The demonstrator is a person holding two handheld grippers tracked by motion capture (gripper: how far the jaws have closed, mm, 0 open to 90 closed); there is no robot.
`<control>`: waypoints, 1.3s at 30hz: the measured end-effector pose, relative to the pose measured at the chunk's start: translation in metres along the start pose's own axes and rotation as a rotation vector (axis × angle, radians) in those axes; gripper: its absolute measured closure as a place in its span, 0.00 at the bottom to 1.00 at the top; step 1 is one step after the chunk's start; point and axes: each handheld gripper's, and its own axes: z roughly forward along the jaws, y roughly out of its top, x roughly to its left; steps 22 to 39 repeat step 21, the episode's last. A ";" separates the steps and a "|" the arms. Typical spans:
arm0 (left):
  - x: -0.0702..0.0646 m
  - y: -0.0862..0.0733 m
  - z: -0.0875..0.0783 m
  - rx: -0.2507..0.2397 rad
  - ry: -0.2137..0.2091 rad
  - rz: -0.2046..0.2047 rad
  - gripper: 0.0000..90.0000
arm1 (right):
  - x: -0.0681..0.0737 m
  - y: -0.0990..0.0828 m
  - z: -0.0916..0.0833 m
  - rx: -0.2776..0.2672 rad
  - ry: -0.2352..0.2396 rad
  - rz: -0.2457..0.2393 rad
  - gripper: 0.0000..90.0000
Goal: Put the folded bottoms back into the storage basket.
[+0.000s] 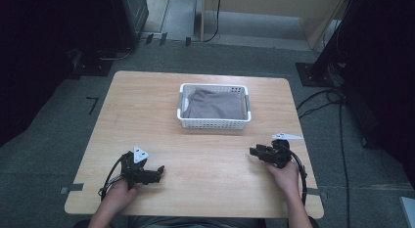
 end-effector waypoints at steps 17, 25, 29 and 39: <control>0.000 0.000 0.000 0.002 0.000 0.001 0.00 | 0.001 -0.002 0.000 -0.010 -0.003 -0.004 0.58; 0.000 0.000 0.000 0.001 0.000 0.000 0.00 | 0.001 -0.002 0.000 -0.013 -0.001 -0.003 0.58; 0.000 0.000 0.000 0.001 0.000 0.000 0.00 | 0.001 -0.002 0.000 -0.013 -0.001 -0.003 0.58; 0.000 0.000 0.000 0.001 0.000 0.000 0.00 | 0.001 -0.002 0.000 -0.013 -0.001 -0.003 0.58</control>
